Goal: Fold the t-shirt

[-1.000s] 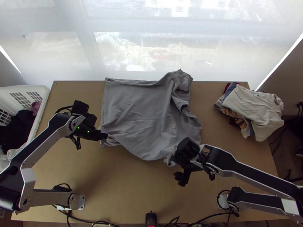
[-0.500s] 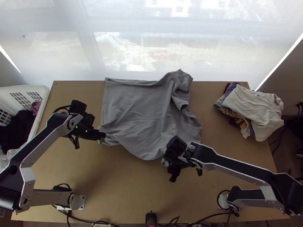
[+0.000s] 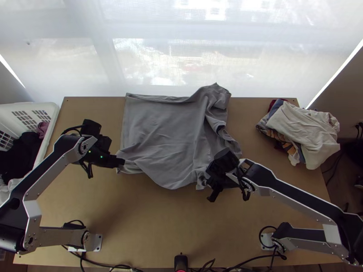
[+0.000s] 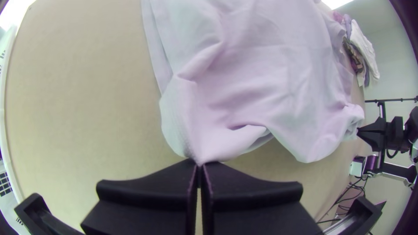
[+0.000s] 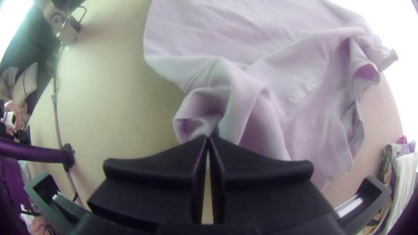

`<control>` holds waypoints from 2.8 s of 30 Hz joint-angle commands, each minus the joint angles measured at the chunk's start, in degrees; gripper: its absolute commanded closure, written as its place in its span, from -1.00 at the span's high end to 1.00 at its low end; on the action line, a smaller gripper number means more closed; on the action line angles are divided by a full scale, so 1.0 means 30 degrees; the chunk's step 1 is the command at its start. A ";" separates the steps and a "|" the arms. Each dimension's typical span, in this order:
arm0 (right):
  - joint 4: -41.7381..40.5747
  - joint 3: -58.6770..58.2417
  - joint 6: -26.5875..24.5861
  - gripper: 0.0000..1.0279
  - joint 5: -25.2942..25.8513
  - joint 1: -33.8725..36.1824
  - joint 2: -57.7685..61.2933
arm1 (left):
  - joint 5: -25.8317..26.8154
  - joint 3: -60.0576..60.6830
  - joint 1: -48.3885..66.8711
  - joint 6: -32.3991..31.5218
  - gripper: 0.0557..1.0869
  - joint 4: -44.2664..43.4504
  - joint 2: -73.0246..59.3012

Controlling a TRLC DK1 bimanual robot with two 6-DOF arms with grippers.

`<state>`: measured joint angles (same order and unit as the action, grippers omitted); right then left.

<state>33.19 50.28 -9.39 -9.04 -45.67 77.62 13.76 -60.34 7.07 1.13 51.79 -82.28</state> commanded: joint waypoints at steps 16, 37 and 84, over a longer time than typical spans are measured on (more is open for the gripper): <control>1.0177 0.3923 -0.0416 -0.95 -0.1089 -0.2560 -0.5543 | 0.1185 -0.0308 -0.2181 0.2437 -0.93 0.5237 0.4927; 1.6271 0.3806 0.1371 -0.95 -0.4605 -0.6427 -0.6334 | -0.0661 0.3647 -0.5462 1.0845 -0.93 1.0686 0.8325; 0.7950 0.6589 0.0991 0.77 -0.5366 0.3944 -0.0357 | -0.1481 -2.2720 -0.1683 0.0650 0.80 0.4621 -1.7017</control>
<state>61.93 70.22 -8.75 -25.19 -35.31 74.96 12.56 -107.87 -1.19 7.16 64.03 -114.69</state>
